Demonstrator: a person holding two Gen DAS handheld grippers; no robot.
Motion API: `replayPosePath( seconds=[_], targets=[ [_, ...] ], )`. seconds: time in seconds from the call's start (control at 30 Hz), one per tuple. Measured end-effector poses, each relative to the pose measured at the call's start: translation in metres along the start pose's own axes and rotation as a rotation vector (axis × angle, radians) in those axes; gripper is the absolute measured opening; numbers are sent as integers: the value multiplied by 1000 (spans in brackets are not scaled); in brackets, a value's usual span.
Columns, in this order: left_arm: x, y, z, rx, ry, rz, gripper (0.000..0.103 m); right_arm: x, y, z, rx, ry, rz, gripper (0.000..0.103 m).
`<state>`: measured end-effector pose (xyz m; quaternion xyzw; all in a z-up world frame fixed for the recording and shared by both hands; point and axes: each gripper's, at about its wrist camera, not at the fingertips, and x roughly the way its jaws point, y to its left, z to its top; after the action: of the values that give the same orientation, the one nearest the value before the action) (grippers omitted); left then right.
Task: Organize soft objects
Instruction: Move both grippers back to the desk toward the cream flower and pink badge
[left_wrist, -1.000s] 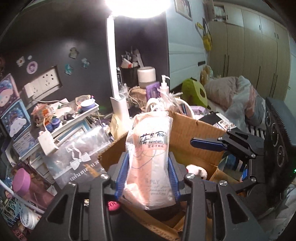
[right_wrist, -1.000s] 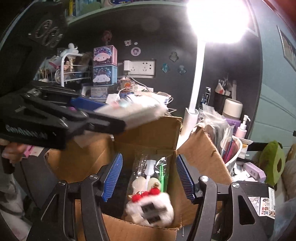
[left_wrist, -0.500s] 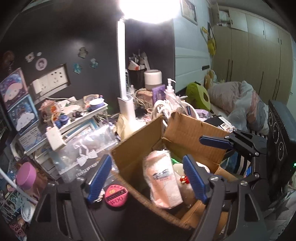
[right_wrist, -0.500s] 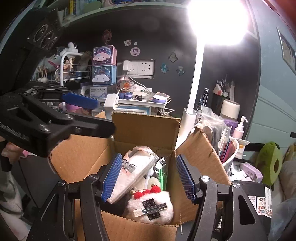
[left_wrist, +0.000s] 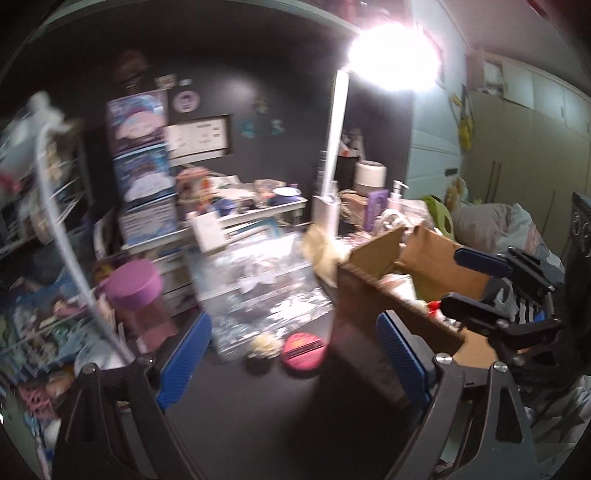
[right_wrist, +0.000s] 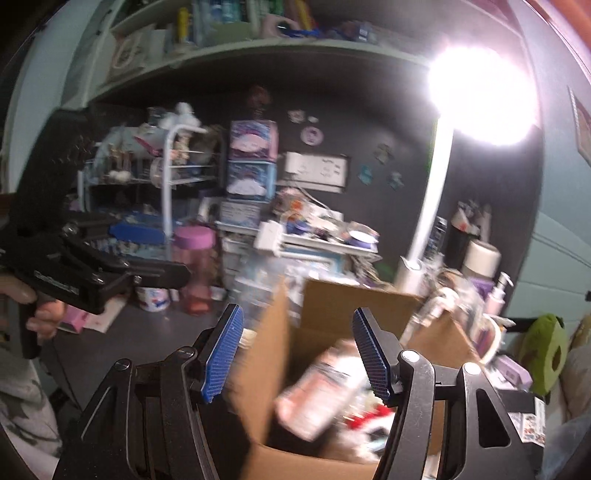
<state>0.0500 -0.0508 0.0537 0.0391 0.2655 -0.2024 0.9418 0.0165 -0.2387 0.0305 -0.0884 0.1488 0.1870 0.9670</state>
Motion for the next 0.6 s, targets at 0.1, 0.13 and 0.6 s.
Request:
replayPosePath(
  seconds=[0.1, 0.13, 0.6],
  targets=[
    [-9, 25, -13, -32, -7, 41, 90, 8, 32, 9, -40, 3, 48, 58],
    [-11, 32, -18, -40, -7, 56, 90, 12, 41, 12, -51, 9, 66, 58],
    [6, 113, -85, -153, 69, 101, 90, 119, 114, -19, -14, 244, 161, 58]
  ],
)
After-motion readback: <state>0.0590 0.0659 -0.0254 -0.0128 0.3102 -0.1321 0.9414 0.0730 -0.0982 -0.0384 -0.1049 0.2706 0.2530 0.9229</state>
